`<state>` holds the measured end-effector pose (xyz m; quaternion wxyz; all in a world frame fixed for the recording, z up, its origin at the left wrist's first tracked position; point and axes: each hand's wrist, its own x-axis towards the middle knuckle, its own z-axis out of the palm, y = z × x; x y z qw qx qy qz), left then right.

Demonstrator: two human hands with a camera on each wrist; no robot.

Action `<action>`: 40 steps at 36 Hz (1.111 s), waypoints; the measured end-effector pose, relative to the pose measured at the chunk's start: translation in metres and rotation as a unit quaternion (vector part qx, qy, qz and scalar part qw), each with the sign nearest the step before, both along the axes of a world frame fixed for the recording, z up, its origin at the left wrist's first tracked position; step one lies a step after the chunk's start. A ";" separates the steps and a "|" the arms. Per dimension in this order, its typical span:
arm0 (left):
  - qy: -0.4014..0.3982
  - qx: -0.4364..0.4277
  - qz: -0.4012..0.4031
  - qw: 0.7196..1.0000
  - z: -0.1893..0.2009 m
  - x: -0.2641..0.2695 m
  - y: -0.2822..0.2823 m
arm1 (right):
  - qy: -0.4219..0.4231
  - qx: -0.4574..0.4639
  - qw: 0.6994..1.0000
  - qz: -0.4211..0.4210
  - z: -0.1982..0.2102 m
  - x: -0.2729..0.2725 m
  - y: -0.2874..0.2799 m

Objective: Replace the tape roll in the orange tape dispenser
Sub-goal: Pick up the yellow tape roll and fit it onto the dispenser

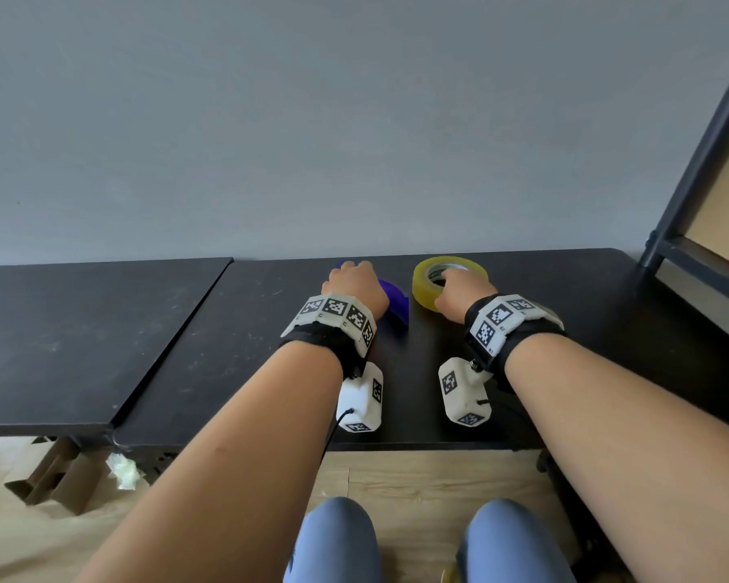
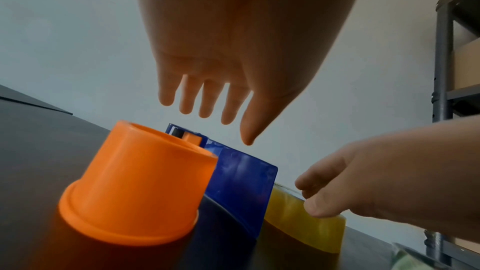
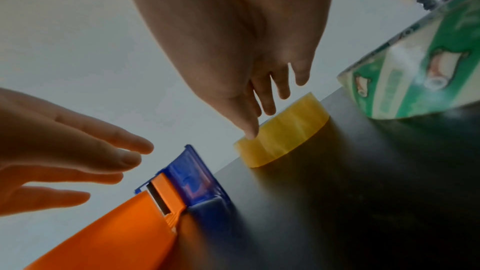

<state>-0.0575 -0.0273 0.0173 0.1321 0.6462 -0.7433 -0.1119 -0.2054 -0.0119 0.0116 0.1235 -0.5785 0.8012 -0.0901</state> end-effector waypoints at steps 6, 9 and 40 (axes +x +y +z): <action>0.012 0.013 -0.002 1.000 -0.004 -0.001 -0.004 | 0.021 0.002 0.999 -0.028 -0.015 -0.001 -0.010; 0.026 0.015 -0.001 1.000 -0.006 -0.001 -0.004 | 0.040 -0.049 0.998 -0.018 -0.023 -0.004 -0.007; 0.298 0.013 0.082 0.951 0.039 0.009 0.029 | -0.140 -0.285 0.937 0.145 0.022 0.038 0.048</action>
